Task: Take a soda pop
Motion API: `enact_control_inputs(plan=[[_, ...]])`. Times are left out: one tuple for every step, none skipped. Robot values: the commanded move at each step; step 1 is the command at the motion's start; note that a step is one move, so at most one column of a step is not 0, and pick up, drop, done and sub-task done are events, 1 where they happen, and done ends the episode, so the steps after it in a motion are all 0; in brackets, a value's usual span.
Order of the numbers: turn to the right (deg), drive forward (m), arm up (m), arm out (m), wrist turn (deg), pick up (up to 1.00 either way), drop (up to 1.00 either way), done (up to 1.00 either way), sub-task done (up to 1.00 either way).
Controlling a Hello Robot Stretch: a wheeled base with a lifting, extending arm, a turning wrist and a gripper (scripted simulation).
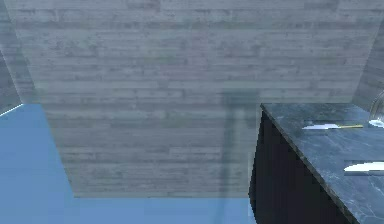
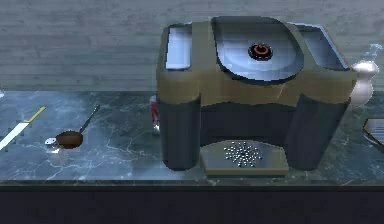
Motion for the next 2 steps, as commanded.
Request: enact_control_inputs(plan=[[0.0, 0.0, 0.5, 0.0, 0.0, 0.0, 0.0, 0.0, 0.0], [0.0, 0.0, 0.38, 0.0, 0.0, 0.0, 0.0, 0.0, 0.0]])
